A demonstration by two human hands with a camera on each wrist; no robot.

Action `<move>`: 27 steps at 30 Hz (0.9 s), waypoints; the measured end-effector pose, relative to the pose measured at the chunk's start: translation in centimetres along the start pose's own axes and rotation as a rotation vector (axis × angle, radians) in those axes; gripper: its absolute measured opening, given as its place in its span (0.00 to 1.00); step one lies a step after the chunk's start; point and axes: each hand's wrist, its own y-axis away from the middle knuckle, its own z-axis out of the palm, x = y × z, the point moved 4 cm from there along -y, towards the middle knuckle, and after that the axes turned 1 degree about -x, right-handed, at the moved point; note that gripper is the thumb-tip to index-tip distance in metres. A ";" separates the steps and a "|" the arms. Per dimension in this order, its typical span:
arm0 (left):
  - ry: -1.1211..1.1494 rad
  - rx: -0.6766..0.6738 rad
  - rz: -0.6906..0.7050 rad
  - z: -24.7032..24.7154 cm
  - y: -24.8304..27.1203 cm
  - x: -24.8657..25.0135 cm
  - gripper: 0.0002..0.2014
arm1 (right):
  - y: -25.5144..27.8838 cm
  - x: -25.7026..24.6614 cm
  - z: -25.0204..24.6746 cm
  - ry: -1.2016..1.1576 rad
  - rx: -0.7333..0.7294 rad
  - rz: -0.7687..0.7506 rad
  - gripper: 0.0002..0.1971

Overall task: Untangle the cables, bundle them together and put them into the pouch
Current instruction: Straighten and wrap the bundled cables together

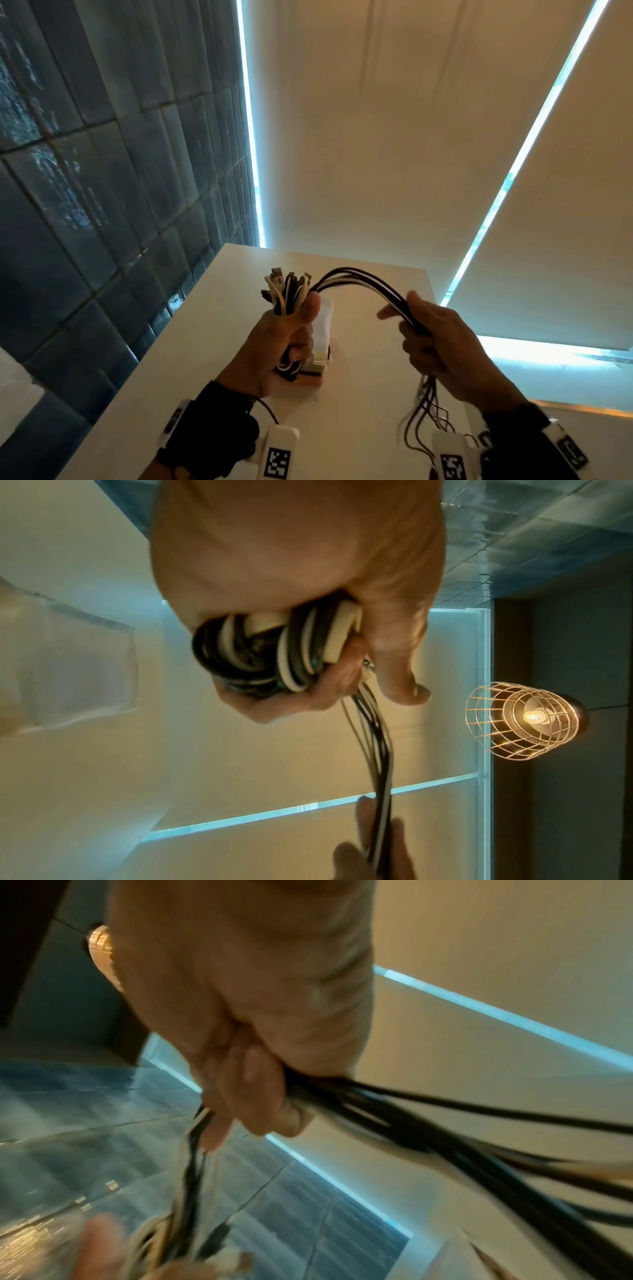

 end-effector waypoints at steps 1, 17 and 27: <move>-0.015 0.026 0.001 0.2 -0.1 -0.1 0.32 | -0.1 -0.5 1.0 0.034 0.052 -0.061 0.24; 0.256 0.207 0.019 1.2 -1.1 -0.4 0.21 | -0.9 1.2 12.1 1.461 0.012 -0.560 0.13; 0.488 0.364 0.283 -1.3 -1.2 2.8 0.13 | 1.4 8.9 7.0 0.597 -0.057 -0.285 0.11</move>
